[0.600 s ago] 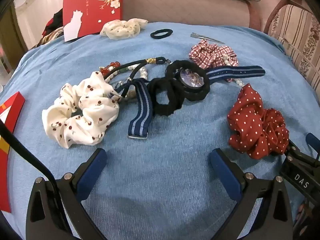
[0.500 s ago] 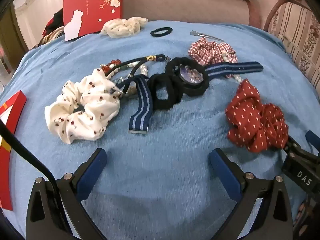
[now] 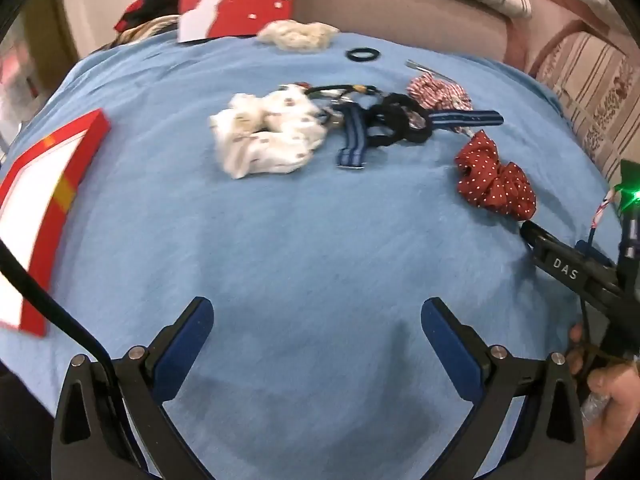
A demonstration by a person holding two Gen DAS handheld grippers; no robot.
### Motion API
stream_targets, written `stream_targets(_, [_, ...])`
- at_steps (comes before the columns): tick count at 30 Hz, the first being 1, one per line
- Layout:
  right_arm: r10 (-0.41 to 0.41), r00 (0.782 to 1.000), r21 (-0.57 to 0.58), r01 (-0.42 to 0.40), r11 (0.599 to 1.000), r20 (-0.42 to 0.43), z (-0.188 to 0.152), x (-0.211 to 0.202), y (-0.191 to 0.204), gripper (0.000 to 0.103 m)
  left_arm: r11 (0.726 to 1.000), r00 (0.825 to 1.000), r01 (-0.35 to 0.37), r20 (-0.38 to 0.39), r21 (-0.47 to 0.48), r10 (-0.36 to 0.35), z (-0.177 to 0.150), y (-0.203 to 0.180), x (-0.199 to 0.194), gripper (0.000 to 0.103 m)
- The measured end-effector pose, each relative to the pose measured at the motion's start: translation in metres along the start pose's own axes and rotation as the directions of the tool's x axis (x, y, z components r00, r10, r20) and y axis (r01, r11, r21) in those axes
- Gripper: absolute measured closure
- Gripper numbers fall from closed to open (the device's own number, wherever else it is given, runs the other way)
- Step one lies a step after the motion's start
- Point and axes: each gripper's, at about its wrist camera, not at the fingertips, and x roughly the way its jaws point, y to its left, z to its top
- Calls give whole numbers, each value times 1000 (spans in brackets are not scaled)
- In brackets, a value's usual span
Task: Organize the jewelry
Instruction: 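Move both tools toward the pile of hair accessories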
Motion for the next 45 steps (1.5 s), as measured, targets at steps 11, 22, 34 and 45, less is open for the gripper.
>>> stream_targets(11, [-124,989,-16,126,992,85,-14,-54,7,3,1000,997,3,77,-2,-3,-25,16,-51,0])
stream_targets(22, [-166,914,-3,180,984,369,-55,-160,30,7,1000,987,31,156,-2,-31,-33,29,-78,0])
stream_targets(34, [5,987,-78,8,997,160,-62,-141,60,15,1000,985,21,169,18,-24,-36,40,-88,0])
stream_targets(45, [40,992,-134,-23,991,122,-61,-136,69,14,1000,988,-1,156,11,-1,-33,47,-82,0])
